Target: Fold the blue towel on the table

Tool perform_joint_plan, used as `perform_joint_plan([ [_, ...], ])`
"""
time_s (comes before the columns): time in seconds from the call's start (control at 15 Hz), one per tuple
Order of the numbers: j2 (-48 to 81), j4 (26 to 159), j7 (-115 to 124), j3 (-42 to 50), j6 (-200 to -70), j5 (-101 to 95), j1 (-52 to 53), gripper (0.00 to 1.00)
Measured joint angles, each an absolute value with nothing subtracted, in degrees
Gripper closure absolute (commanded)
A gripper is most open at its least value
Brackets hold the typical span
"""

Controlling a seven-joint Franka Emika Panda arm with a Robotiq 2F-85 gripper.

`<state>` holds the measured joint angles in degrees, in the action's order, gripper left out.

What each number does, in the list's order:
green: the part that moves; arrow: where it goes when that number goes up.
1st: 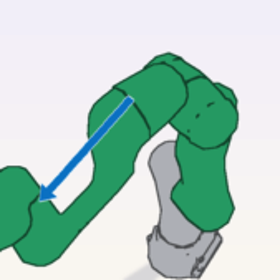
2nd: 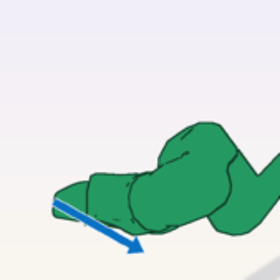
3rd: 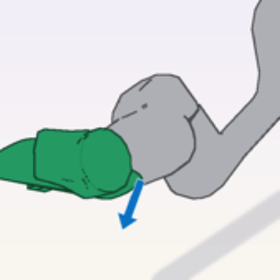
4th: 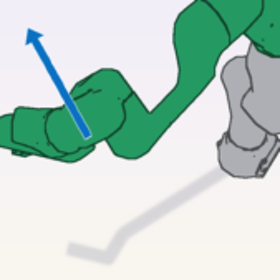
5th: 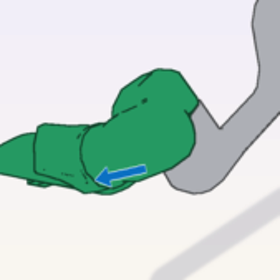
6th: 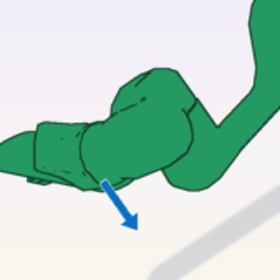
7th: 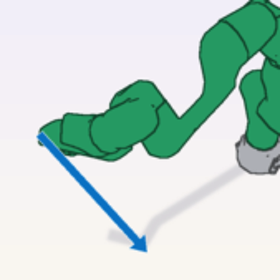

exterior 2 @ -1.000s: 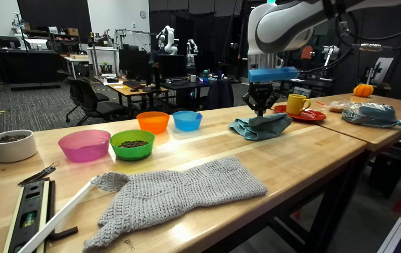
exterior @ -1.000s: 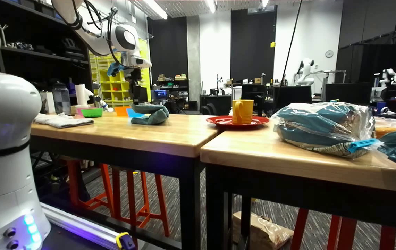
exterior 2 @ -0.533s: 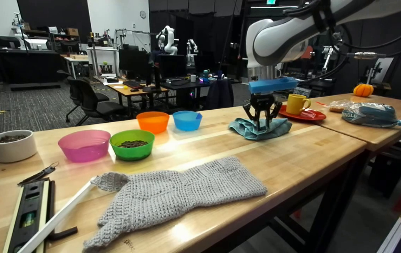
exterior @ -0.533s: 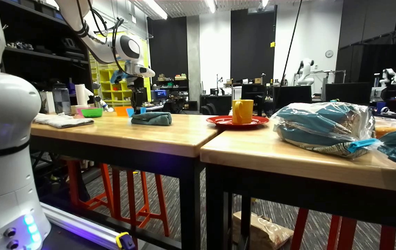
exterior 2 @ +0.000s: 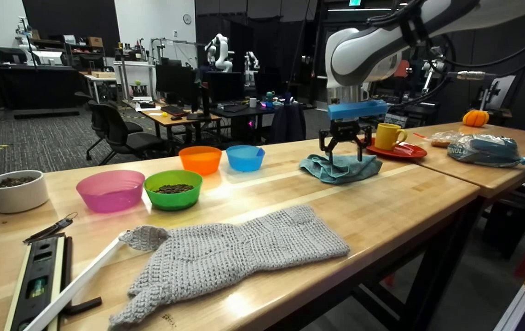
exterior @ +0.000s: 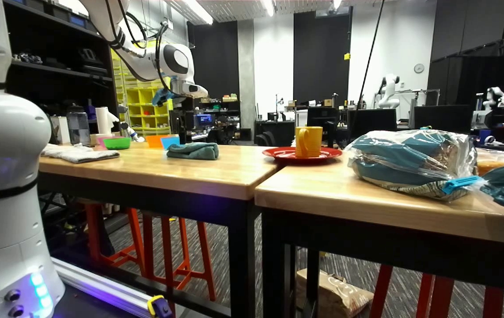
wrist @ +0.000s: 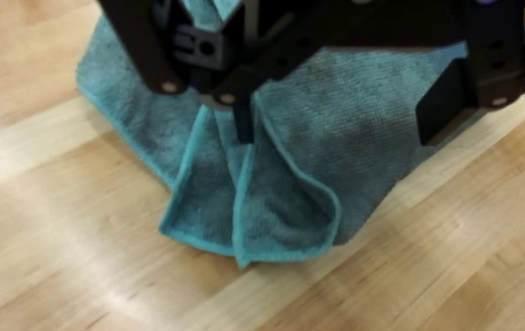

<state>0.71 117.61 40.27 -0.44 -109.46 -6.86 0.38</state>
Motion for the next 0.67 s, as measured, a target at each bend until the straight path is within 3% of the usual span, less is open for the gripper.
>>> perform_joint_plan([
  [0.67,0.7,112.7,31.6,0.6,-107.1,-4.2,-0.3,0.00],
])
